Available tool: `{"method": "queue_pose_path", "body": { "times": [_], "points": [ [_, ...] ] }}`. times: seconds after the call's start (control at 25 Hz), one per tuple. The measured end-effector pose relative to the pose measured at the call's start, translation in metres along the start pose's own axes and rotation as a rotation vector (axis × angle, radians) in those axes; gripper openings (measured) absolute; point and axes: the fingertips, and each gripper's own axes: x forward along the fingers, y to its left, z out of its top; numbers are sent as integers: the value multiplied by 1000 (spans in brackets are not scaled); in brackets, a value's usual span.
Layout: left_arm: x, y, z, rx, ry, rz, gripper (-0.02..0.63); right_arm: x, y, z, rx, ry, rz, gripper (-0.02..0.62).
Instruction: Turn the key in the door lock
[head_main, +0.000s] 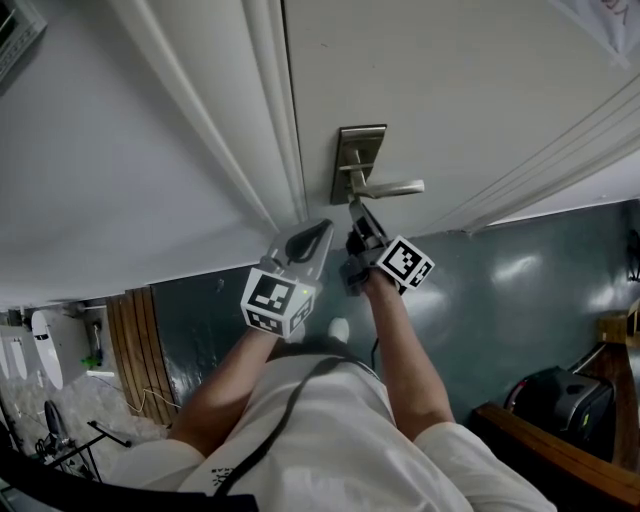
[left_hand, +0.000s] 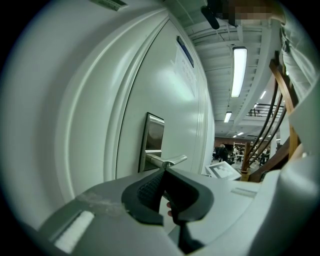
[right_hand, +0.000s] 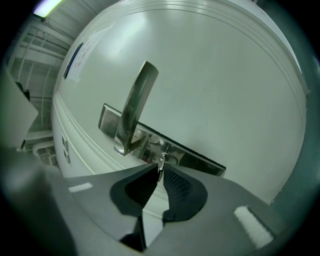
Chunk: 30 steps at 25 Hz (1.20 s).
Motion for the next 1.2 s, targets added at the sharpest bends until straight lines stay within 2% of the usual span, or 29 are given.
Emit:
{"method": "queue_pose_path", "body": {
  "times": [0.52,1.2],
  "points": [
    [-7,9,4,11,-3,21,6,2,4,-2,-417,61,-146,37],
    [-15,10,4,21,-3,23,6,3,5,-5,-800,151,-264,49]
  ]
}}
